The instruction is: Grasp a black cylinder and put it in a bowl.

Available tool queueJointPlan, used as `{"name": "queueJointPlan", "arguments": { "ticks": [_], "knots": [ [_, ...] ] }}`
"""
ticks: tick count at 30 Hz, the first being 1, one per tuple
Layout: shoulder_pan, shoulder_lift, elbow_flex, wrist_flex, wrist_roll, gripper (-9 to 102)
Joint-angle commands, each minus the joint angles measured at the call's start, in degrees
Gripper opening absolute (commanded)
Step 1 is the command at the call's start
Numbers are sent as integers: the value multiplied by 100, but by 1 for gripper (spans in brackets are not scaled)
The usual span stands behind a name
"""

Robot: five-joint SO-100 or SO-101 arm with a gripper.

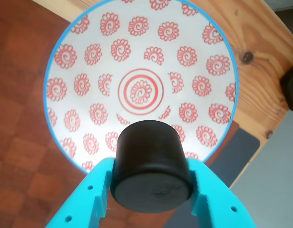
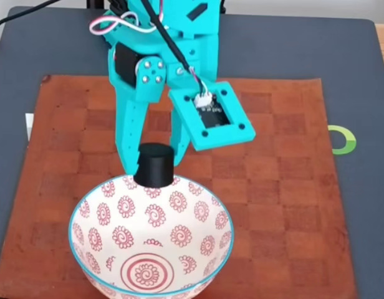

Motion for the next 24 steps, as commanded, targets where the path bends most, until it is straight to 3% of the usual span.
{"name": "queueJointPlan", "arguments": {
  "ticks": [1,6,12,20,24],
  "knots": [
    [-44,-141,-483,-26,-35,12],
    [-44,-677,-791,-35,-26,13],
    [-44,-984,-940,-18,-53,25],
    [35,-958,-923,18,-18,25],
    [44,-949,-940,26,-53,17]
  ]
}}
